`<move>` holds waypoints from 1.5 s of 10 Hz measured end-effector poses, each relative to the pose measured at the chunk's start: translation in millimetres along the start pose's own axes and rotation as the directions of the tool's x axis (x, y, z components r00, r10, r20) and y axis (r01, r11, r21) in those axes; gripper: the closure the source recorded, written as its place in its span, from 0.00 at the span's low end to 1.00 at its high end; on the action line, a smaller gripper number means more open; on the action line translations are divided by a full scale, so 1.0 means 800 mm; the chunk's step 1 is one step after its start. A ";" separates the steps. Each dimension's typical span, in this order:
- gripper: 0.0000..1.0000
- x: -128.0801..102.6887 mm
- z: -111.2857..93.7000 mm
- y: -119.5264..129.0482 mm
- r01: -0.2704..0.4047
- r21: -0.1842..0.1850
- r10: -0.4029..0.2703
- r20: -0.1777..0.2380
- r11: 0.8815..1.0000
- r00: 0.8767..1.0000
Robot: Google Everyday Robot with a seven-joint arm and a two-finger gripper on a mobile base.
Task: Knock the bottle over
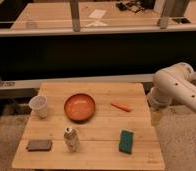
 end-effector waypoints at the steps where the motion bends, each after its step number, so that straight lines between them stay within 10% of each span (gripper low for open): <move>1: 0.20 0.000 0.000 0.000 0.000 0.000 0.000 0.000 1.000 1.000; 15: 0.20 -0.003 0.000 0.003 0.009 -0.003 -0.009 -0.003 1.000 1.000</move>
